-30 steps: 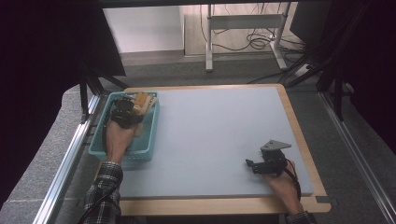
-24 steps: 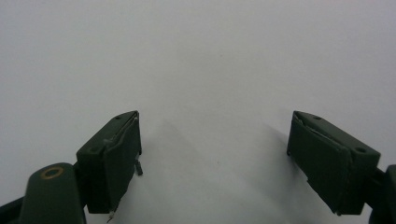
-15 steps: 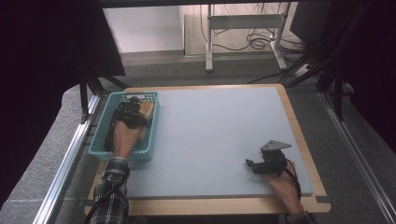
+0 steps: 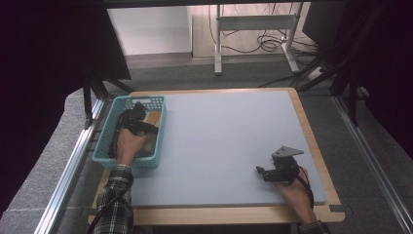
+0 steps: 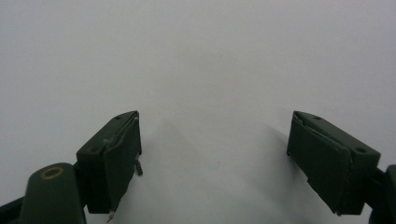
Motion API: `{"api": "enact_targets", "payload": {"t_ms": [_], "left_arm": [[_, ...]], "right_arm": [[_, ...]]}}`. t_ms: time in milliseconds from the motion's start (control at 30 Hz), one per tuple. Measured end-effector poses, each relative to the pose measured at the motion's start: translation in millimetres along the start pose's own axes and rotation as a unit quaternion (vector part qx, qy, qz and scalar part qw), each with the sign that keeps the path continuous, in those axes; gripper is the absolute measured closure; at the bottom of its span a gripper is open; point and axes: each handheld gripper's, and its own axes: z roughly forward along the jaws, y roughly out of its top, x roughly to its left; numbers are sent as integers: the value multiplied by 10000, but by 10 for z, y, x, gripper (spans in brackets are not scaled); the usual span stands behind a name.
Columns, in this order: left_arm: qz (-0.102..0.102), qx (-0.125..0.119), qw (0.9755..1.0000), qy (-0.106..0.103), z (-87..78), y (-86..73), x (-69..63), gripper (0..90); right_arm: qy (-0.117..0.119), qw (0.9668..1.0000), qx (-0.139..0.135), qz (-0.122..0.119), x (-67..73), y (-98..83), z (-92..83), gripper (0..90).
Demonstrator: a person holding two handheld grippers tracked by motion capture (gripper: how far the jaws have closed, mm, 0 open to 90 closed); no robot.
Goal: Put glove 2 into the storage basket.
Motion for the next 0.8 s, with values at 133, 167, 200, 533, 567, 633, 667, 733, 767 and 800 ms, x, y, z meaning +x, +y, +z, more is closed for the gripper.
{"api": "enact_targets", "payload": {"t_ms": [133, 167, 200, 533, 567, 633, 667, 733, 767, 800], "left_arm": [[48, -227, 9997, -64, -152, 12, 3, 109], [62, -301, 9995, -56, -193, 14, 3, 110], [58, -387, 9992, -51, -233, 15, 5, 116], [241, -900, 9956, -41, -421, -34, 13, 537], [283, -919, 9954, -3, -423, -41, 14, 591], [295, -959, 9950, -9, -422, -51, 14, 686], [306, -973, 9948, -2, -424, -55, 15, 732], [309, -987, 9946, 13, -425, -57, 16, 766], [297, -999, 9945, 51, -427, -59, 17, 798], [289, -985, 9947, 69, -426, -59, 19, 839]], "right_arm": [[-1, 10000, 0, -1, 0, 0, 0, 172], [-2, 10000, 2, 2, 1, 0, 0, 172], [-2, 10000, 1, -2, 0, 0, 0, 172], [-4, 10000, 0, -6, 0, 0, 0, 172], [-2, 10000, 2, -3, 0, 0, 0, 172], [-3, 10000, 0, -4, 1, 0, 0, 171], [-4, 10000, 0, -4, 1, 0, 0, 172], [-2, 10000, 1, -1, 0, 0, 0, 171], [-2, 10000, 0, -2, 0, 0, 0, 171], [-3, 10000, 0, -4, 0, 0, 0, 171]]}}
